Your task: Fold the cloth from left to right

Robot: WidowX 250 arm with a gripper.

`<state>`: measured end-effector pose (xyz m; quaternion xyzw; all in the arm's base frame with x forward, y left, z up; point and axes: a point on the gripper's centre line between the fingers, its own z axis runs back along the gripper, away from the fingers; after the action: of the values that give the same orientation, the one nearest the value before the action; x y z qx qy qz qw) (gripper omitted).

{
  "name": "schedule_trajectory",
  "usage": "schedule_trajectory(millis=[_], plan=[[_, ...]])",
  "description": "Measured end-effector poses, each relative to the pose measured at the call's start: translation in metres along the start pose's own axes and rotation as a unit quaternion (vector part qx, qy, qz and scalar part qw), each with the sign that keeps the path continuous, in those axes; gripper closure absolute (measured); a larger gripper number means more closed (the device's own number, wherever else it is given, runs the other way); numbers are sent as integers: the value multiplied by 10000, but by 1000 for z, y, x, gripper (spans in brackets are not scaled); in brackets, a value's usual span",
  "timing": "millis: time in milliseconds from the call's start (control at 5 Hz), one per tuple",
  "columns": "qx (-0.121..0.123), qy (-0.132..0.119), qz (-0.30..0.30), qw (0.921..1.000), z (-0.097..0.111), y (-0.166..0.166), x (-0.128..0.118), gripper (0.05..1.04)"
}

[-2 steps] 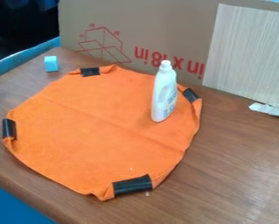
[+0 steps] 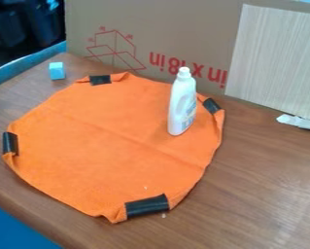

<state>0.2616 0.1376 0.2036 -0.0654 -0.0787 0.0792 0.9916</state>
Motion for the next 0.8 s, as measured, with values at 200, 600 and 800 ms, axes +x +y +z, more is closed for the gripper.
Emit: schedule_trajectory(millis=[200, 600, 800], plan=[[87, -212, 375, 9990, -20, 17, -12, 83], [62, -604, 1023, 9929, -62, 36, -42, 83], [302, -630, 1501, 9862, -80, 42, -53, 83]])
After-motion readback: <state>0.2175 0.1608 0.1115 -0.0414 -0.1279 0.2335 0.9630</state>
